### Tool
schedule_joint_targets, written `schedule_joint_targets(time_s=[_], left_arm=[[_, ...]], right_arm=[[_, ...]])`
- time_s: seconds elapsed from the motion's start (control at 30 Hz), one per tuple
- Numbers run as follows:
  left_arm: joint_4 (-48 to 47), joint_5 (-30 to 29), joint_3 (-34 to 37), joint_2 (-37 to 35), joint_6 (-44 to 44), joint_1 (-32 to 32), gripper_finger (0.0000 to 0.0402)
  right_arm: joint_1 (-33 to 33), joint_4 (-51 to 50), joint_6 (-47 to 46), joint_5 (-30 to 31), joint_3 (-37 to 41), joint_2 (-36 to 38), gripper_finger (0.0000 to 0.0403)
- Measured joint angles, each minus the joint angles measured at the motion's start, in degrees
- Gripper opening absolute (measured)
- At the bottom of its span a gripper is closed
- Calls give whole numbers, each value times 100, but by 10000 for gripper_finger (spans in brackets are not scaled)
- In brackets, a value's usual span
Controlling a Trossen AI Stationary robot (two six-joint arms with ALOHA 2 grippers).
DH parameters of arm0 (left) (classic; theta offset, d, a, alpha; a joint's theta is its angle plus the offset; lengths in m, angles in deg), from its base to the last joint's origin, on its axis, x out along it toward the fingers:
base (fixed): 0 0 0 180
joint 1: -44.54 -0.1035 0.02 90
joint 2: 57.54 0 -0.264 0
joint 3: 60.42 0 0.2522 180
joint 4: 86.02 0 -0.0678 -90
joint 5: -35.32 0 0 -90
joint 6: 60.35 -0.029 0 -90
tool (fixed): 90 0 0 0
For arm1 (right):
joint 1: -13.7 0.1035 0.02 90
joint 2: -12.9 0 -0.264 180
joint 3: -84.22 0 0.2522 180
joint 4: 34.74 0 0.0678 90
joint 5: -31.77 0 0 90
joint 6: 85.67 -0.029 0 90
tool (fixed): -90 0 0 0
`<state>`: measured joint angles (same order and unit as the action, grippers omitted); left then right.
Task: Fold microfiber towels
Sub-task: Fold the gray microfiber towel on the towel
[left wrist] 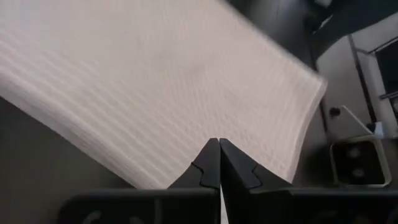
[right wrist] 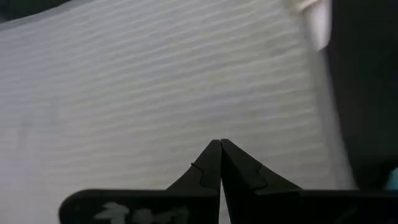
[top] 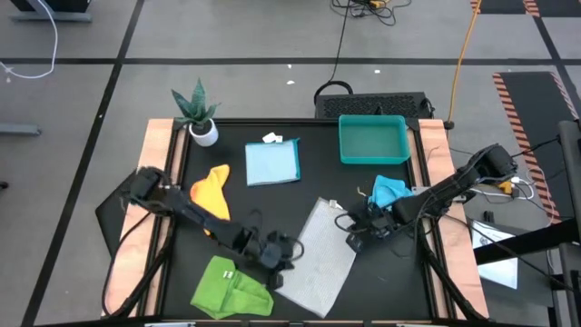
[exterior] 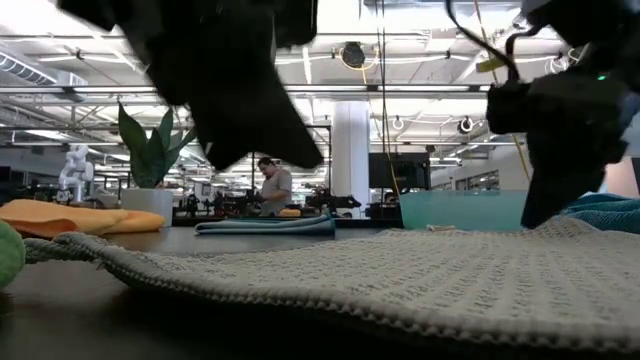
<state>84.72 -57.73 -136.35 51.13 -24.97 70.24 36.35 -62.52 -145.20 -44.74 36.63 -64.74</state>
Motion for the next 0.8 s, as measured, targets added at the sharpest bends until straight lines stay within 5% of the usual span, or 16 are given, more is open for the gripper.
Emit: schedule_joint_targets(time_s=[0.3, 0.8], left_arm=[[37, -44, -2, 439, 680, 186, 0], [-289, -536, -10, -249, 374, -479, 0]], right_arm=[[-727, 250, 888, -277, -28, -591, 0], [-2717, 1331, 3790, -383, -55, -715, 0]])
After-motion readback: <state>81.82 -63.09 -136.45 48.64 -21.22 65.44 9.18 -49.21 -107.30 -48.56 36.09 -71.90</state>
